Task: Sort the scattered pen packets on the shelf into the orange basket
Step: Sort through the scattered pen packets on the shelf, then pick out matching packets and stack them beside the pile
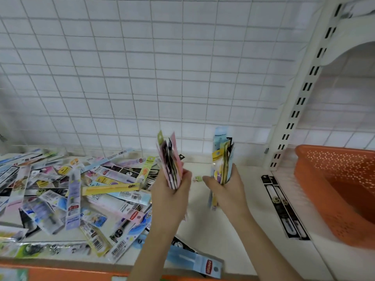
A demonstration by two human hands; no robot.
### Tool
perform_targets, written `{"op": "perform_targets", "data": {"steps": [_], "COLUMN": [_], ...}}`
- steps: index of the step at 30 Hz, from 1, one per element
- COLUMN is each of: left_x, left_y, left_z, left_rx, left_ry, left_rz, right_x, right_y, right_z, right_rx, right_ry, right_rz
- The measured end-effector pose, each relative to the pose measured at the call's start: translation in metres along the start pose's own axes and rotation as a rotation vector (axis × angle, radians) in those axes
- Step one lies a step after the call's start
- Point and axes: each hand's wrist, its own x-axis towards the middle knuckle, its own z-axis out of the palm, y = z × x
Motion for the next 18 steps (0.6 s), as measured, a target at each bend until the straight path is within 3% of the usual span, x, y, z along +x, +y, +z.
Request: {"op": "perform_targets", "data": {"steps": [3, 6, 13, 18], "left_x": [-0.01, -0.01, -0.009, 0.001], "left_y": [-0.02, -0.028, -0.027, -0.014], "left_z": [0.011, 0.013, 0.008, 0.013], "left_rx": [0.069, 0.162, 0.247, 0.348], "left_ry": [-0.071, -0.109, -0.02, -0.15], "left_rz": [-0.037, -0.014, -0.07, -0.12], "right_x": [0.003, 0.004, 0.008, 0.018], "right_y": [0.009, 0.014, 0.006, -0.009], "right_z": [-0.007, -0.013, -0.036, -0.087], "right_rx": [0.054, 0.013, -0.148, -0.446], "right_ry": [-0.042, -0.064, 0.116, 0.082], "right_rz": [0.105, 0.098, 0.056, 0.06]}}
